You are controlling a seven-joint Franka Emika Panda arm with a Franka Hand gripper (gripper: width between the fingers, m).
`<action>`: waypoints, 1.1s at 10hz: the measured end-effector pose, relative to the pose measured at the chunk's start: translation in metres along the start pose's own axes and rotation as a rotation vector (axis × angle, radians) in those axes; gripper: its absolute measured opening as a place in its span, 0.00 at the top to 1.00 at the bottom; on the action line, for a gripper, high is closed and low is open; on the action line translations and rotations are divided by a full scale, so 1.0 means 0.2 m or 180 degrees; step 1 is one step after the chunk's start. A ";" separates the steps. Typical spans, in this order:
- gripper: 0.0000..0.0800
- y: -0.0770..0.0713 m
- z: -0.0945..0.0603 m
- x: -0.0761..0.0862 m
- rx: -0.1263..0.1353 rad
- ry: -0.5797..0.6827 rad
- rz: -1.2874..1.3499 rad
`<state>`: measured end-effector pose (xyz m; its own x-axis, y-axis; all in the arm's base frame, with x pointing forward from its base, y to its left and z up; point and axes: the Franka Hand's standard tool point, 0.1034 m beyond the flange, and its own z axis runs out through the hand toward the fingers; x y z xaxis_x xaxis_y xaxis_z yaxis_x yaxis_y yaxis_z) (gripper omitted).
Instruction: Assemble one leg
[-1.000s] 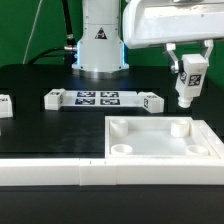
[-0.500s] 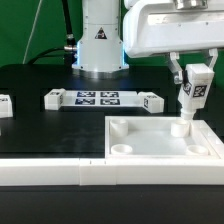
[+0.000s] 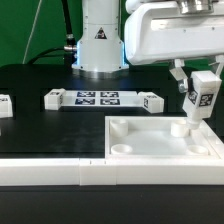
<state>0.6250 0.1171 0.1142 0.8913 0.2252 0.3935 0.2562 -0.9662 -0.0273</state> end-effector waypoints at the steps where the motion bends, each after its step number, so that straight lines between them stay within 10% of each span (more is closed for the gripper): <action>1: 0.64 0.00 0.02 0.03 0.0008 0.0000 0.0008; 11: 0.64 0.01 0.12 0.00 -0.0072 0.0330 0.0006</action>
Offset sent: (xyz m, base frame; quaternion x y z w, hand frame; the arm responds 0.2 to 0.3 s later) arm 0.0084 0.0040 -0.0112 0.0016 0.0168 0.0043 0.9998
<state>0.6346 0.1182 0.0913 0.8479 0.2103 0.4866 0.2449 -0.9695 -0.0078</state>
